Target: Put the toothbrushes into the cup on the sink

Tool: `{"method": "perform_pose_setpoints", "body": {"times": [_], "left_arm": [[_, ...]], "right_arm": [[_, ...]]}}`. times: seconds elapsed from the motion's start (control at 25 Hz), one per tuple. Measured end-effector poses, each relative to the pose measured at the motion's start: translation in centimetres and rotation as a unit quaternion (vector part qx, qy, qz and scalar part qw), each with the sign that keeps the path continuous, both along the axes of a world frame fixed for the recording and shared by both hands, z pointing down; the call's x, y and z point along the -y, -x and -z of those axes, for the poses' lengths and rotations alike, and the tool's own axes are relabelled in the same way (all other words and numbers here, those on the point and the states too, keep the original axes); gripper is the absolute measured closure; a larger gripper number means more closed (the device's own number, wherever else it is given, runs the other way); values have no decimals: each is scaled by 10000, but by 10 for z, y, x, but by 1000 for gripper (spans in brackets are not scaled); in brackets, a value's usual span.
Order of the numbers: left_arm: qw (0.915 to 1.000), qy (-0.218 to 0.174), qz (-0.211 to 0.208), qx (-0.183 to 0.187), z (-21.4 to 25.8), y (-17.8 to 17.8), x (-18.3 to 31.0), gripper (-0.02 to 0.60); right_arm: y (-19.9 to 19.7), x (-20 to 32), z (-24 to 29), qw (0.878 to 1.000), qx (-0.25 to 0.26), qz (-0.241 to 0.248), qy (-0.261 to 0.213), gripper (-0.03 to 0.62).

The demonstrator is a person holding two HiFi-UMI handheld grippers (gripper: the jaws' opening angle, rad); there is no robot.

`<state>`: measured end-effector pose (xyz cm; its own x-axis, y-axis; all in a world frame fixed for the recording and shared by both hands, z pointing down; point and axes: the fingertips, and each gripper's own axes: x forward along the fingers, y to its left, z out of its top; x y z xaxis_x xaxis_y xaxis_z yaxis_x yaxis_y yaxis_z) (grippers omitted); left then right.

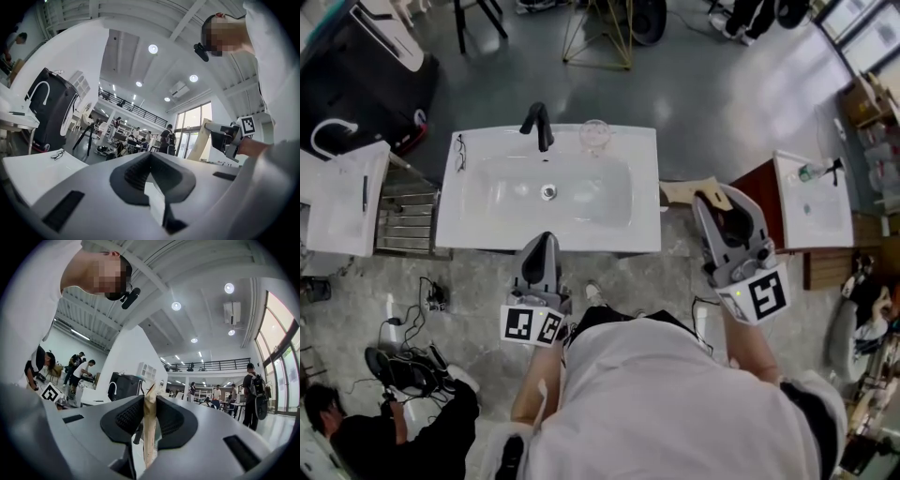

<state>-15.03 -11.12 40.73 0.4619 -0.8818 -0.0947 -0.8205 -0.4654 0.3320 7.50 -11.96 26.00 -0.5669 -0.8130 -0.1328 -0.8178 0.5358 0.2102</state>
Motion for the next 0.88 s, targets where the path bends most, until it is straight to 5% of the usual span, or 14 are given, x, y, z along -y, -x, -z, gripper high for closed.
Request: {"method": "perform_pose_setpoints", "body": {"times": [0.52, 0.88], "left_arm": [[9996, 119, -219, -103, -5, 7, 28, 578], [9997, 72, 218, 15, 4, 12, 33, 578]], "right_arm": [[12, 20, 7, 9998, -96, -155, 29, 497], [12, 52, 1, 9995, 81, 293, 1, 497]]}}
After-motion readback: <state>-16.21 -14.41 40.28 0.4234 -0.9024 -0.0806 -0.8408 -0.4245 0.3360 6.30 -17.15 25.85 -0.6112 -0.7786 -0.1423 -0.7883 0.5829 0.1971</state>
